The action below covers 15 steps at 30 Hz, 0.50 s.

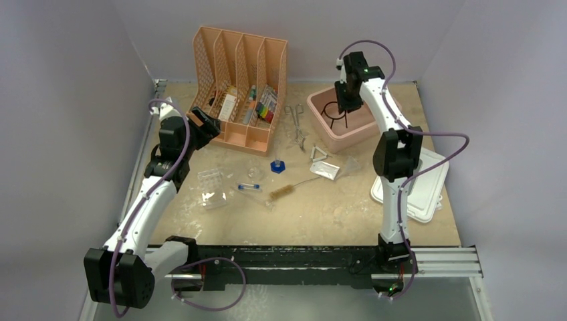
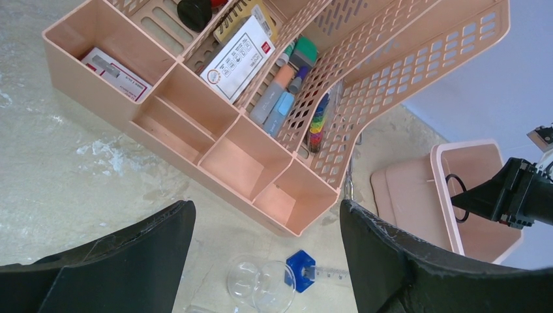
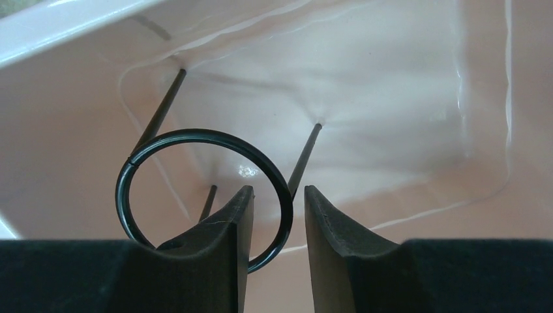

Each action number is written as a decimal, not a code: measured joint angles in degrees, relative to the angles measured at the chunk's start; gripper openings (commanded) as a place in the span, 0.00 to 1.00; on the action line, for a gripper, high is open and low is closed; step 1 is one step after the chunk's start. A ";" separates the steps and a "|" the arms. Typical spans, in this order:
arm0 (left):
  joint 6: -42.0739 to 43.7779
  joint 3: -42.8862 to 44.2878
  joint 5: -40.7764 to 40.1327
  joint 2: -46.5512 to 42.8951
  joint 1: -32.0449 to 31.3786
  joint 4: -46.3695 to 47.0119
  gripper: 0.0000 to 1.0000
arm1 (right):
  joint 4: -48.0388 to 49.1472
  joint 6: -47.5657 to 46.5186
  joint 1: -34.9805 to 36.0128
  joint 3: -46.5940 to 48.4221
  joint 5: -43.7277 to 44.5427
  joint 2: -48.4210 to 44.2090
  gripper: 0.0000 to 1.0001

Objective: Organize the chemistry lab equipment

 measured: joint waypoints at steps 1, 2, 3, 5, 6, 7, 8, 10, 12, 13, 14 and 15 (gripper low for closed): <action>0.00 0.00 0.07 0.00 0.00 0.00 0.80 | 0.00 0.48 0.00 0.02 -0.02 -0.04 0.40; 0.00 0.00 0.09 -0.02 0.00 0.00 0.80 | 0.00 0.85 0.00 0.02 -0.07 -0.13 0.43; 0.00 0.00 0.13 0.00 0.00 0.00 0.80 | 0.00 1.36 0.00 0.02 -0.09 -0.33 0.45; 0.00 0.00 0.15 -0.02 0.00 0.00 0.80 | 0.07 2.16 0.00 0.02 -0.02 -0.98 0.50; 0.00 0.00 0.17 -0.04 0.00 -0.02 0.80 | 0.20 2.27 0.00 0.00 0.04 -1.51 0.53; 0.02 0.00 0.17 -0.07 0.00 -0.04 0.80 | 0.52 2.54 0.00 -0.13 0.09 -2.40 0.55; 0.00 0.00 0.17 -0.11 0.00 -0.11 0.80 | 1.07 2.75 0.00 -0.52 0.11 -3.52 0.56; 0.00 0.00 0.22 -0.24 0.00 -0.35 0.80 | 1.95 3.28 0.00 -1.44 0.11 -6.80 0.58; 0.02 0.00 0.28 -0.44 0.00 -0.44 0.80 | 2.80 3.52 0.00 -1.73 0.26 -10.36 0.59; 0.00 0.00 0.33 -0.55 0.00 -0.48 0.80 | 3.52 3.67 0.02 -1.84 0.37 -12.22 0.59; 0.02 0.00 0.39 -0.68 0.00 -0.57 0.81 | 4.24 3.67 0.02 -2.12 0.28 -13.75 0.59; 0.02 0.02 0.50 -0.85 0.00 -0.66 0.82 | 5.31 3.72 0.02 -2.86 0.07 -15.82 0.59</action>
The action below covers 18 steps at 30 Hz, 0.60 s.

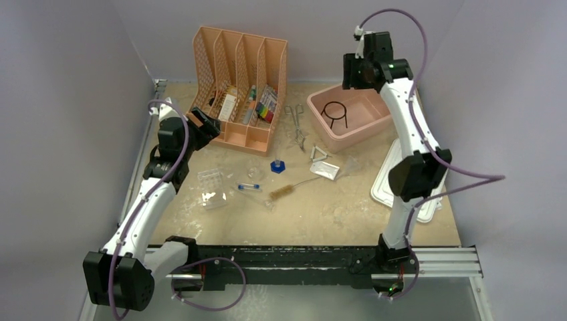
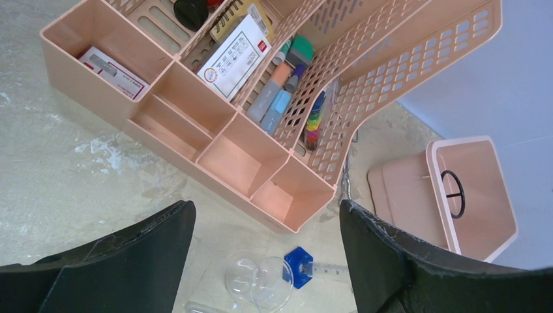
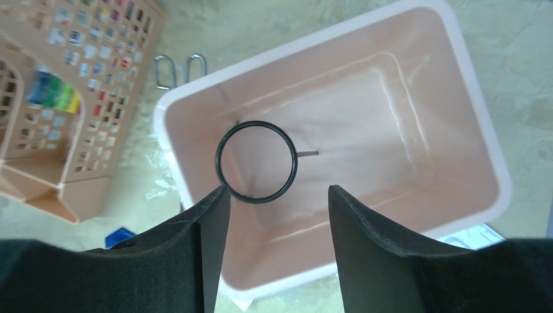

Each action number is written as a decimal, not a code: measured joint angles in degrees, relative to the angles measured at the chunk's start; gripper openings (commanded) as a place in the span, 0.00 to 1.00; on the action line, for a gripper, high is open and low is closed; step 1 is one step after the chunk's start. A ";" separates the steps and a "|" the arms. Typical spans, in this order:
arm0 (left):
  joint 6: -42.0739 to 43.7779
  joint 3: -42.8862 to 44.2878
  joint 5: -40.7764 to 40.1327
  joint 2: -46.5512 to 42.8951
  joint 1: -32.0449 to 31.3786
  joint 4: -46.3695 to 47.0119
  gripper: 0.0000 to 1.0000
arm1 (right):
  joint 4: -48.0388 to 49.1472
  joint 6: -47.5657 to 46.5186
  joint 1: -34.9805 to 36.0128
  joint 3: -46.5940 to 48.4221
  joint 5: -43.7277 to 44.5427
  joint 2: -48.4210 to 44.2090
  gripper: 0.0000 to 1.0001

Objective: Organize the chemistry lab equipment

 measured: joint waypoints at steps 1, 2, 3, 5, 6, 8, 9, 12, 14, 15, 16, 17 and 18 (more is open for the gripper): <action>0.00 0.00 0.09 -0.13 0.00 -0.02 0.82 | 1.27 0.02 0.04 -1.40 -0.33 -2.34 0.58; 0.00 0.00 0.22 -0.31 0.00 -0.04 0.83 | 2.12 0.13 0.09 -2.71 -0.57 -4.13 0.57; 0.02 -0.02 0.26 -0.44 0.00 -0.02 0.84 | 3.67 0.26 0.24 -5.05 -1.29 -6.51 0.57; 0.09 0.00 0.42 -0.85 0.00 0.00 0.86 | 6.03 0.44 0.76 -10.14 -3.08 -11.10 0.58; 0.15 0.11 0.48 -1.11 0.00 -0.04 0.86 | 7.85 0.50 1.33 -13.60 -4.15 -13.84 0.58; 0.28 0.46 0.74 -1.31 0.00 0.13 0.86 | 10.97 0.70 2.64 -18.75 -5.81 -17.66 0.60; 0.46 0.63 0.92 -1.40 0.00 0.42 0.86 | 12.81 0.81 3.56 -21.77 -6.64 -19.67 0.61; 1.14 0.70 1.53 -1.60 0.00 1.86 0.86 | 19.30 1.03 6.93 -31.56 -8.68 -25.53 0.61; 1.16 0.70 2.08 -1.55 0.00 2.64 0.86 | 23.43 1.53 9.62 -37.44 -9.33 -28.68 0.61; 1.18 0.70 2.58 -1.53 0.00 3.04 0.86 | 25.77 2.25 11.06 -39.91 -9.64 -29.77 0.61; 1.22 0.70 3.06 -1.46 0.00 3.34 0.85 | 28.33 3.02 12.41 -42.42 -10.16 -30.69 0.62; 1.27 0.70 3.41 -1.36 0.00 3.52 0.85 | 30.69 3.96 13.70 -44.94 -10.56 -31.43 0.61; 1.29 0.70 3.76 -1.22 0.00 3.74 0.85 | 32.65 5.07 14.88 -47.36 -10.80 -31.93 0.61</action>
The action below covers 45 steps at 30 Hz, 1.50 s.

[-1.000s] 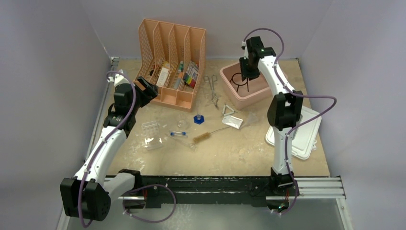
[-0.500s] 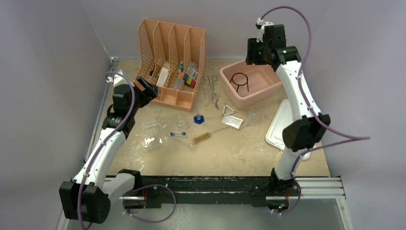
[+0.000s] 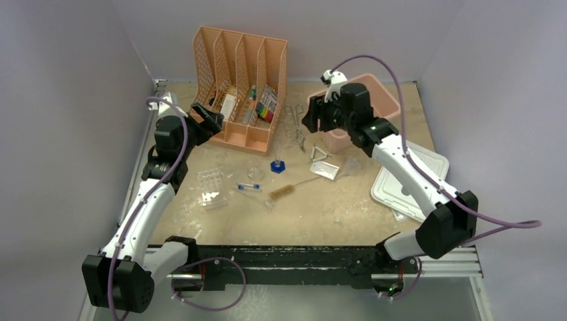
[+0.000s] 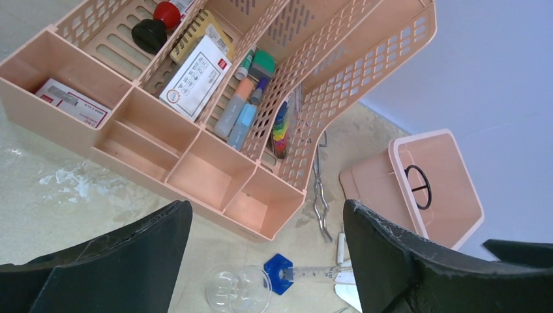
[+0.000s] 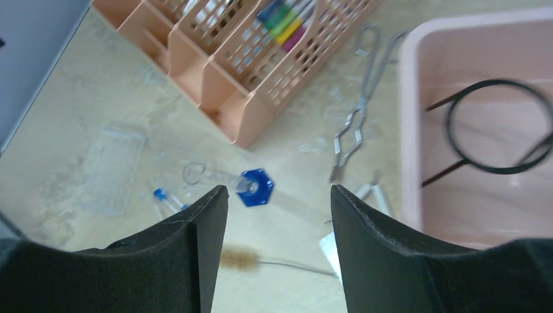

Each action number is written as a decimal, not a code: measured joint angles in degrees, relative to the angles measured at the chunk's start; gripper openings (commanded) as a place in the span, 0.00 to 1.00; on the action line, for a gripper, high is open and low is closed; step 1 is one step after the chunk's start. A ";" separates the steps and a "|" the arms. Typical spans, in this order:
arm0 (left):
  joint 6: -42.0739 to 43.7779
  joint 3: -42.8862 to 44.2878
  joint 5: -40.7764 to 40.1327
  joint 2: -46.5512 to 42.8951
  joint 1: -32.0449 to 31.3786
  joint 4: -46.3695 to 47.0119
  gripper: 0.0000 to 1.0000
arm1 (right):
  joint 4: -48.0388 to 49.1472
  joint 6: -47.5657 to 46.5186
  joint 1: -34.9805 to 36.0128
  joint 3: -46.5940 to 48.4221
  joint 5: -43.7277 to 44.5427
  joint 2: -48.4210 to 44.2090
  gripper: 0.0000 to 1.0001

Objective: Organize the chemistry lab equipment

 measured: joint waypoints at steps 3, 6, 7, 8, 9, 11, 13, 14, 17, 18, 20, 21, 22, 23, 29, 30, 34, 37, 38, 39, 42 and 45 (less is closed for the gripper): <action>0.02 0.00 0.44 0.35 0.00 0.26 0.85 | 3.76 3.15 2.29 -4.74 -1.27 0.59 0.61; 0.00 0.00 0.50 0.42 0.00 0.31 0.85 | 7.32 5.25 4.61 -8.59 -1.42 2.69 0.63; 0.00 0.00 0.48 0.42 0.00 0.28 0.85 | 8.85 5.64 5.57 -9.94 -1.11 3.45 0.63; 0.00 0.00 0.48 0.42 0.00 0.24 0.85 | 10.12 5.86 6.67 -11.21 -0.87 4.24 0.63; 0.00 0.00 0.44 0.42 0.00 0.11 0.85 | 11.47 5.97 8.00 -12.37 -0.52 5.07 0.63; 0.00 0.00 0.24 0.42 0.00 -0.02 0.85 | 14.01 5.84 10.45 -13.97 0.61 6.58 0.63; 0.02 0.00 0.04 0.39 0.00 -0.31 0.85 | 16.83 5.49 12.31 -15.28 1.97 7.69 0.63; 0.02 0.00 0.02 0.37 0.00 -0.50 0.85 | 18.45 5.20 13.16 -16.15 2.43 8.02 0.63; 0.04 0.00 -0.07 0.35 0.00 -1.03 0.85 | 24.04 4.37 14.32 -19.32 3.65 8.07 0.63; 0.09 0.00 -0.07 0.28 0.00 -1.07 0.85 | 25.99 4.02 14.38 -20.48 3.85 8.07 0.63; 0.20 0.00 -0.11 0.15 0.00 -1.16 0.84 | 29.14 3.30 14.62 -22.34 4.52 8.07 0.62; 0.22 0.00 -0.13 0.04 0.00 -1.18 0.84 | 30.58 2.97 14.75 -22.99 4.87 8.11 0.61; 0.24 0.00 -0.13 -0.02 0.00 -1.18 0.84 | 31.67 2.58 14.86 -23.34 5.05 8.28 0.60; 0.24 0.00 -0.13 -0.11 0.00 -1.18 0.84 | 33.16 2.08 15.13 -23.47 5.27 8.66 0.59; 0.24 0.00 -0.13 -0.37 0.00 -1.22 0.84 | 41.07 -1.16 17.31 -23.47 6.19 13.03 0.50; 0.24 0.00 -0.11 -0.39 0.00 -1.22 0.84 | 41.75 -1.66 17.62 -23.47 6.29 13.77 0.44; 0.24 0.00 -0.04 -0.63 0.00 -1.38 0.84 | 43.28 -2.93 18.25 -23.47 7.06 15.37 0.30; 0.26 0.00 0.09 -0.92 -0.11 -1.73 0.84 | 43.67 -3.21 18.27 -23.41 9.40 15.26 0.25; 0.28 0.00 0.28 -1.01 -0.17 -1.88 0.84 | 43.58 -3.26 18.27 -23.41 9.77 15.08 0.24; 0.31 0.00 0.46 -1.07 -0.33 -2.03 0.84 | 43.23 -3.26 18.27 -23.41 10.01 14.80 0.23; 0.39 0.00 1.25 -1.11 -1.03 -2.01 0.83 | 41.40 -3.23 18.21 -23.37 10.51 12.96 0.19; 0.48 -0.13 2.56 -1.11 -2.05 -1.64 0.81 | 37.86 -3.32 18.16 -22.27 10.69 10.47 0.19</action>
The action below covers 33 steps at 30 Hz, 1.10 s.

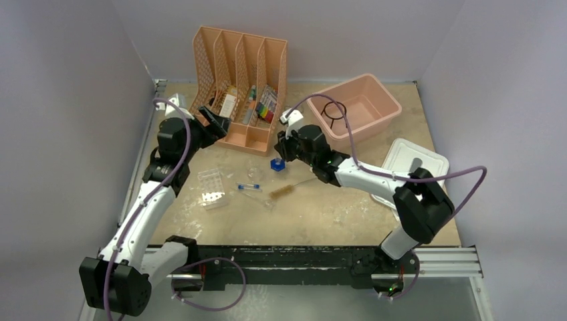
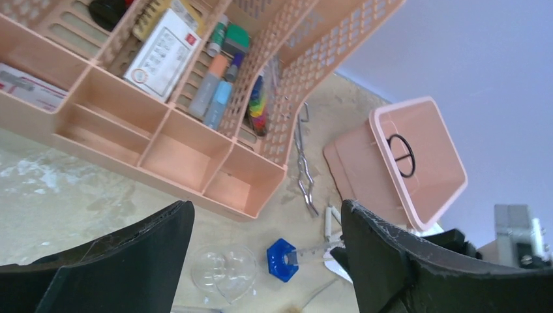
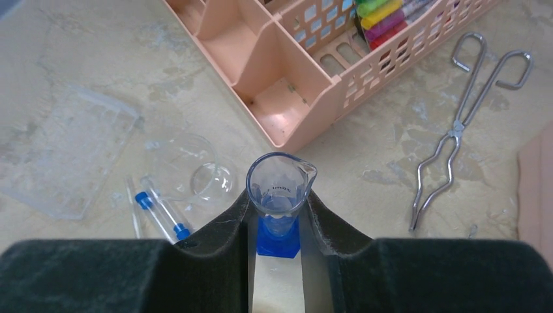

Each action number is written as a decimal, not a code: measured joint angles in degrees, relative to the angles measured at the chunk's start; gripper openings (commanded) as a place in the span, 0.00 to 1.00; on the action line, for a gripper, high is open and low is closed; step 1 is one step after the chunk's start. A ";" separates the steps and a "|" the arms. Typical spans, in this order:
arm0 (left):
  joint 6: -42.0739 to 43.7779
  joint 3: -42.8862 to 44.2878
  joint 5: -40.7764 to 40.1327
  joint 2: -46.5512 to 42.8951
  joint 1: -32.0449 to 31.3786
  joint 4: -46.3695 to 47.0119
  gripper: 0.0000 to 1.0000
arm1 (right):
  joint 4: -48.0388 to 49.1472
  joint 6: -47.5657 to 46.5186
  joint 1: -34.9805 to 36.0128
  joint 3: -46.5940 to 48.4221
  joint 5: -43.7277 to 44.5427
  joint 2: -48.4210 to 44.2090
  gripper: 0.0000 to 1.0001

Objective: Organize the chemistry lab equipment

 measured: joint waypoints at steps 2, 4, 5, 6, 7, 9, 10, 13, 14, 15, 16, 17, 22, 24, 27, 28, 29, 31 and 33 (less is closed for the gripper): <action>0.17 -0.20 0.96 0.24 -1.07 0.92 0.80 | -2.97 -0.04 -0.39 1.51 -0.50 -1.77 0.19; 0.92 -0.39 1.90 0.87 -2.95 2.27 0.78 | -6.12 0.07 -1.14 3.13 -2.75 -3.67 0.19; 1.31 -0.42 2.43 1.42 -4.22 2.95 0.77 | -7.85 0.20 -1.90 3.98 -4.46 -4.61 0.19; 1.60 -0.48 2.95 2.01 -5.60 3.76 0.76 | -9.09 0.44 -2.71 4.55 -5.92 -5.42 0.19; 2.03 -0.57 3.58 2.58 -6.86 4.48 0.75 | -10.62 0.81 -3.96 5.22 -8.33 -6.34 0.19; 2.45 -1.36 5.51 3.65 -9.07 7.06 0.72 | -13.55 2.08 -7.26 6.45 -13.92 -8.26 0.19; 2.47 -1.81 6.58 4.04 -9.79 8.28 0.72 | -14.88 2.71 -8.83 7.04 -16.63 -9.03 0.19; 2.34 -4.20 9.70 5.11 -11.72 13.73 0.71 | -18.43 4.50 -12.44 8.87 -23.43 -10.56 0.19; 2.34 -4.94 10.40 5.35 -12.33 15.34 0.69 | -19.65 5.27 -13.31 9.81 -25.88 -10.82 0.19; 2.34 -5.55 10.97 5.62 -12.98 16.83 0.68 | -20.57 6.01 -13.73 10.58 -28.13 -10.97 0.19; 2.36 -5.90 11.50 5.95 -13.60 18.10 0.67 | -21.11 6.71 -13.88 11.06 -29.83 -11.06 0.19; 2.49 -6.10 12.02 6.45 -14.51 19.39 0.65 | -21.55 7.58 -13.97 11.45 -32.00 -11.21 0.19; 4.13 -6.10 14.86 9.94 -18.80 24.28 0.50 | -22.01 11.63 -13.99 11.67 -38.80 -11.37 0.19; 5.20 -6.10 16.41 11.37 -19.82 25.20 0.48 | -22.03 13.25 -14.19 11.67 -40.37 -11.37 0.20; 7.67 -6.10 18.62 12.59 -20.46 24.70 0.47 | -22.08 15.52 -14.80 11.67 -42.18 -11.37 0.20; 8.61 -6.10 19.45 12.63 -20.48 24.39 0.46 | -22.08 16.15 -14.99 11.67 -42.51 -11.37 0.20; 9.35 -6.12 20.22 12.63 -20.48 24.39 0.45 | -22.08 16.68 -15.13 11.67 -42.99 -11.37 0.20; 10.47 -6.12 21.42 12.63 -20.46 24.50 0.46 | -22.10 17.53 -15.37 11.67 -43.50 -11.37 0.20; 11.54 -6.14 22.40 12.61 -20.46 24.44 0.52 | -22.10 18.18 -15.43 11.67 -43.71 -11.37 0.20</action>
